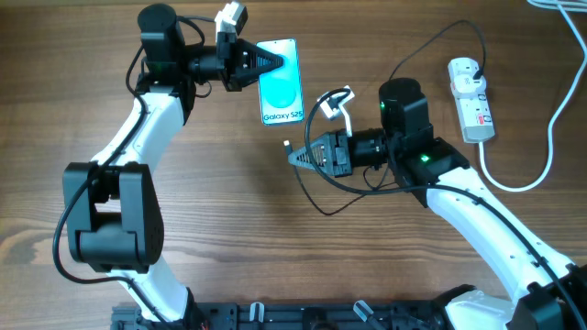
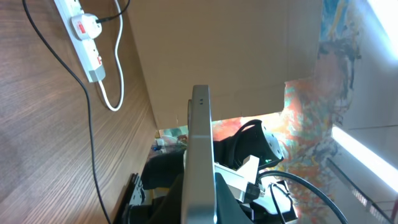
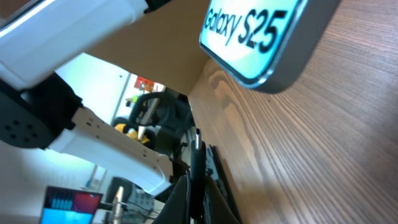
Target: Plug charger to phone and switch on socket
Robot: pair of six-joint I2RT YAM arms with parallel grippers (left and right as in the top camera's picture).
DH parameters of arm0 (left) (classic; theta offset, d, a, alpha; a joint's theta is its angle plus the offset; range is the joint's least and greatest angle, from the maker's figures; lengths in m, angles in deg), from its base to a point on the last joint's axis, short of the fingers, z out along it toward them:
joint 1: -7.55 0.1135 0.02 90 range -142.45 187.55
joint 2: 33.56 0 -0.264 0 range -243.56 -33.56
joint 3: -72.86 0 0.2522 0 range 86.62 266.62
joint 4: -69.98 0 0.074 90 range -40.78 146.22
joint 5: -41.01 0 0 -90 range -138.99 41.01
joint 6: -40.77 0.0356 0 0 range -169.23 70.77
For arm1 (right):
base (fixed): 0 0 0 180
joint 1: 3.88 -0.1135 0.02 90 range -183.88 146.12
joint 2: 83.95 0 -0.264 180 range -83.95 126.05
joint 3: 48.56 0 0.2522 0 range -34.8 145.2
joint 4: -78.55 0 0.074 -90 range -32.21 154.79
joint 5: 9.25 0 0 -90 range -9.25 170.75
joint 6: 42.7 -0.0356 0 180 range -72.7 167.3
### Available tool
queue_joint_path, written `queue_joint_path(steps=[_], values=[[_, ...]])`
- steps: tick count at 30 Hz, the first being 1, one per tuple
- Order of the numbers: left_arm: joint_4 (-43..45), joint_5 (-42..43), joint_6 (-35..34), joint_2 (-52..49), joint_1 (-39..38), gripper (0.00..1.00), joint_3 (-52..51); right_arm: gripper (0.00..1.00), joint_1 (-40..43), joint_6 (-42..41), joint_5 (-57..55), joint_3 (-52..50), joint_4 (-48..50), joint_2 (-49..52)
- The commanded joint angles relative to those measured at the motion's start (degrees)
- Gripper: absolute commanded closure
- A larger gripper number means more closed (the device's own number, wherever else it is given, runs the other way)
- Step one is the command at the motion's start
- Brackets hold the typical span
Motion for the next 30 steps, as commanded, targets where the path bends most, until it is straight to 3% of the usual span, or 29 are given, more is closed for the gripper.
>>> queue_joint_path(steps=[1,13,30], values=[[0.4,-0.6,0.9,0.4,-0.3,0.96,0.7,0.96,-0.1,-5.0,-0.9,0.6,1.2,-0.1],[0.4,-0.8,0.9,0.4,-1.3,0.96,0.7,0.96,-0.1,-13.7,-7.5,0.6,5.6,0.0],[0.4,0.5,0.9,0.4,-1.1,0.96,0.7,0.96,-0.1,-17.2,-6.7,0.6,9.2,0.1]])
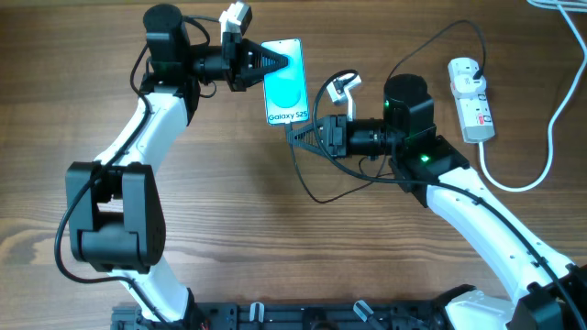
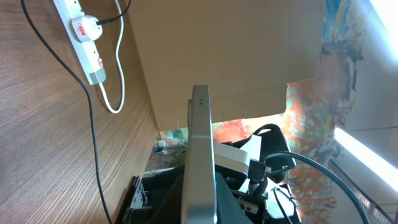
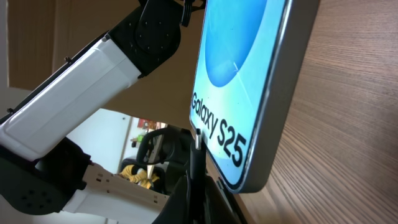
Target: Plug charger to phone and switch on socket
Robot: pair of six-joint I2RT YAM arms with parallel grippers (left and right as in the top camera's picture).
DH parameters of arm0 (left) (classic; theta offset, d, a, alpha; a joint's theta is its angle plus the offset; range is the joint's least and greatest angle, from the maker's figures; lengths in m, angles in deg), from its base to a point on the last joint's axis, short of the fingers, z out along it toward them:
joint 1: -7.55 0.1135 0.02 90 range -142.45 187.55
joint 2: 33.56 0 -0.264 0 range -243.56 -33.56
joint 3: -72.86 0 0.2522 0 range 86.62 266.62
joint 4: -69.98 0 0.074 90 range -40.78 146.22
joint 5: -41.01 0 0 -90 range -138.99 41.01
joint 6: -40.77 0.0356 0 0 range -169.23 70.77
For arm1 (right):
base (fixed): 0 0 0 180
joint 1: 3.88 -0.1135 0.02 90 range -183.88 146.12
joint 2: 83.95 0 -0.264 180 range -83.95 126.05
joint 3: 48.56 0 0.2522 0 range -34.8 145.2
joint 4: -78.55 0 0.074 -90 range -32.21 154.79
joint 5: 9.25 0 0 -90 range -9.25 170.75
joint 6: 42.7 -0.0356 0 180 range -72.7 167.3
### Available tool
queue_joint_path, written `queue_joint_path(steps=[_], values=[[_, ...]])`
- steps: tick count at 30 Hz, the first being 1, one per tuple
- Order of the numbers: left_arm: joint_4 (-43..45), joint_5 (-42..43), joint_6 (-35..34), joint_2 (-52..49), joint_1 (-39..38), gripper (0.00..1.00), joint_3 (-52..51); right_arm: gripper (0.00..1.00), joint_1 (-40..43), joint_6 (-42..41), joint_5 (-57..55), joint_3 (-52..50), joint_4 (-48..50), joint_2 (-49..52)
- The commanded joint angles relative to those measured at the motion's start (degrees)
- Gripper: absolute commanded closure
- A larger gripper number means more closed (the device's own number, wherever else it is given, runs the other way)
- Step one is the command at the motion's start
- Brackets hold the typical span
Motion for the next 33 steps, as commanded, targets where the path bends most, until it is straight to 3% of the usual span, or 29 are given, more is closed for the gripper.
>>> queue_joint_path(steps=[1,21,33], values=[[0.4,1.7,0.9,0.4,0.1,0.96,0.7,0.95,-0.1,-1.3,1.5,0.6,-0.1,0.1],[0.4,0.5,0.0,0.4,2.5,0.96,0.7,0.96,-0.1,-4.9,2.0,0.5,0.2,1.7],[0.4,-0.2,0.0,0.4,2.5,0.96,0.7,0.96,-0.1,-5.7,6.2,0.5,6.0,3.5]])
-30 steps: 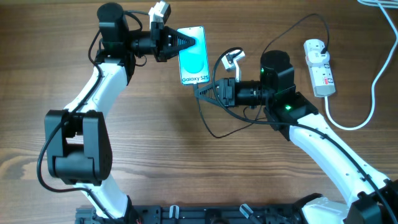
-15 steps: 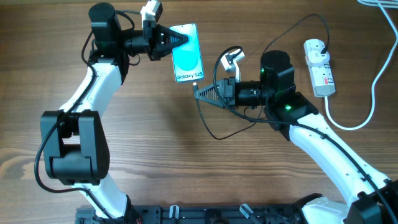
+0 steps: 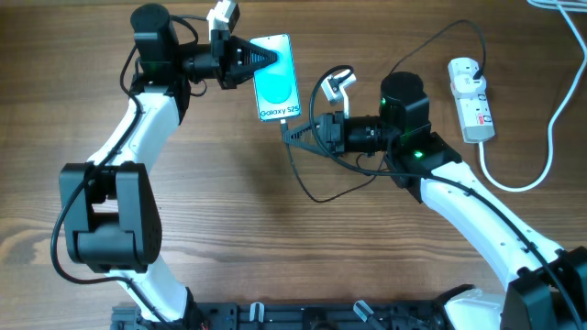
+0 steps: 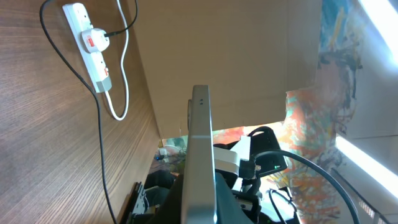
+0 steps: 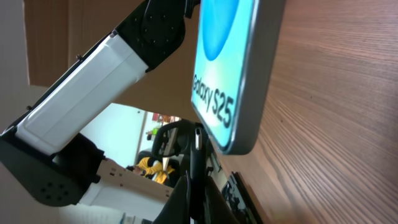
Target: Plug charger to phone and switch on socket
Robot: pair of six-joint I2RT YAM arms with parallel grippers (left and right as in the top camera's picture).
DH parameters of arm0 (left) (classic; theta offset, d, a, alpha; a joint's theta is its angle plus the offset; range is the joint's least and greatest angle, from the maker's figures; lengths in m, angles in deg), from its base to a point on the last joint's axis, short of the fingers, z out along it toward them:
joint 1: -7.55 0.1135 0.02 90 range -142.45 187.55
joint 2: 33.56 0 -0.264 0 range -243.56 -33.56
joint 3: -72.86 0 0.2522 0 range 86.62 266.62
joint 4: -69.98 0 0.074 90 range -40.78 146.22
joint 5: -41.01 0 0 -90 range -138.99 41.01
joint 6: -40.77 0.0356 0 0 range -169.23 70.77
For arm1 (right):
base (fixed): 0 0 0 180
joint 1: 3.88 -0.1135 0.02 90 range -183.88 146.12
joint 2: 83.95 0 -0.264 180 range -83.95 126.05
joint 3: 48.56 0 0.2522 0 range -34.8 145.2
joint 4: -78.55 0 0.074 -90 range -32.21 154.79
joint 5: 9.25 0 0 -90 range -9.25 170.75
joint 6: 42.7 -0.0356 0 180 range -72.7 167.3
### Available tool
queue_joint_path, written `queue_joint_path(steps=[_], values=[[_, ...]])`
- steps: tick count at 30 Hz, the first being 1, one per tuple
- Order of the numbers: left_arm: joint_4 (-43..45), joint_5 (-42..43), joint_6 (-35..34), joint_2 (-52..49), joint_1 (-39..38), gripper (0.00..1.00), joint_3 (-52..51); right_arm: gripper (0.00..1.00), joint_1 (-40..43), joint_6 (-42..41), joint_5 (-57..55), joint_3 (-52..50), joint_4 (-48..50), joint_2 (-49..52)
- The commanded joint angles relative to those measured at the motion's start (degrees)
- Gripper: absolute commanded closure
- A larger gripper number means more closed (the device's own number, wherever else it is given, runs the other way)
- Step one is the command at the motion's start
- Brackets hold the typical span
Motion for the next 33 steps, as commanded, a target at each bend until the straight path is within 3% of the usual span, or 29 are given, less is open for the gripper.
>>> queue_joint_path(steps=[1,33], values=[[0.4,-0.1,-0.2,0.4,0.0,0.96,0.7,0.96,-0.1,-1.3,1.9,0.6,0.3,0.5],[0.4,-0.9,-1.2,0.4,0.0,0.96,0.7,0.96,-0.1,-4.5,-2.7,0.6,0.9,0.8]])
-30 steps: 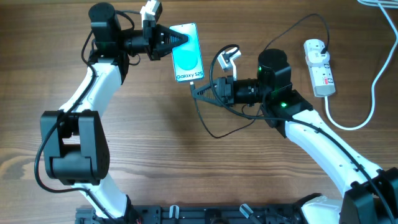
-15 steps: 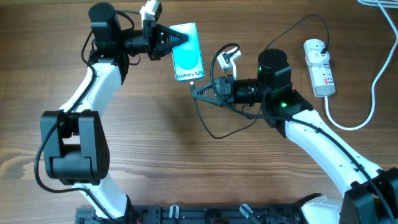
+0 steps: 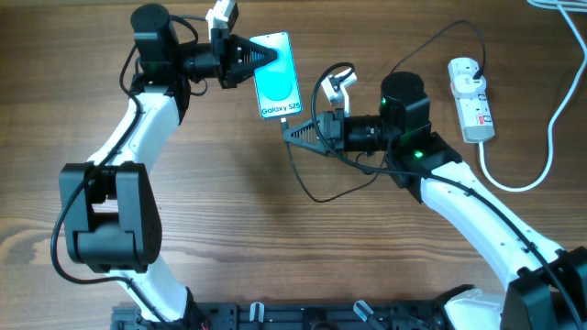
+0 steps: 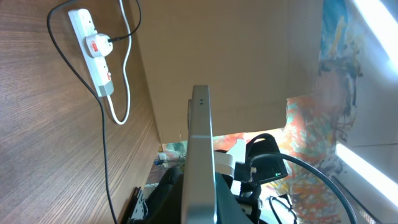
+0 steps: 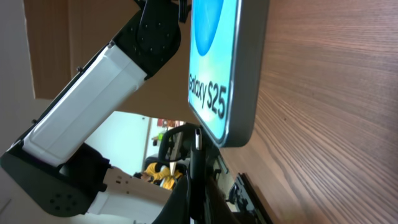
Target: Plug charger to phone and switch on socket
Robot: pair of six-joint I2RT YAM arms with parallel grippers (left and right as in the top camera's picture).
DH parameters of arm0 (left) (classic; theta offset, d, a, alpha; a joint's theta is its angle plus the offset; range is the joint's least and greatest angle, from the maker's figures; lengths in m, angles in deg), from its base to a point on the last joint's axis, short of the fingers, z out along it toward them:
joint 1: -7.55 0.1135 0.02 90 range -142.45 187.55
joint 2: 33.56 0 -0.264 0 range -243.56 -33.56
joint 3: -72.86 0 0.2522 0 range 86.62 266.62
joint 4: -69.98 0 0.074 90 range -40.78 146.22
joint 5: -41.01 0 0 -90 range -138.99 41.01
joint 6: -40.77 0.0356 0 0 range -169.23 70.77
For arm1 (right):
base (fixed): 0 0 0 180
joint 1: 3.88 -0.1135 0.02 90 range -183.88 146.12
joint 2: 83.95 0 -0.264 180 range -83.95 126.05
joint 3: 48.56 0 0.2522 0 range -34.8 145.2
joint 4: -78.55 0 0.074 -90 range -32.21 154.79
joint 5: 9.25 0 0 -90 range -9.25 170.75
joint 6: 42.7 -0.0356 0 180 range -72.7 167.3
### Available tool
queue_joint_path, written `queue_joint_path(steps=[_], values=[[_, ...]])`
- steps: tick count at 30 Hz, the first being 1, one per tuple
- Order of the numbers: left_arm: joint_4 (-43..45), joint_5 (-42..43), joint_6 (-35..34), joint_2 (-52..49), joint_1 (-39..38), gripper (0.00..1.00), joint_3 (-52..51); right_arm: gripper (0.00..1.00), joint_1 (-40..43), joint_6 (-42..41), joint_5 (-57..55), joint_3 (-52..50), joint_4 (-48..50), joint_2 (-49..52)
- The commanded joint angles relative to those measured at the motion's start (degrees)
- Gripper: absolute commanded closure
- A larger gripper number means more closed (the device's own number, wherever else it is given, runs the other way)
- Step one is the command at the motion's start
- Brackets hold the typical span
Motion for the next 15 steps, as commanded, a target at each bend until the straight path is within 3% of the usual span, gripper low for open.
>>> queue_joint_path(steps=[1,15], values=[[0.4,0.6,-0.4,0.4,0.0,0.96,0.7,0.96,-0.1,-0.3,-1.4,0.6,0.5,0.9],[0.4,1.6,-0.3,0.4,0.0,0.96,0.7,0.96,-0.1,-1.7,1.2,0.6,4.8,3.1]])
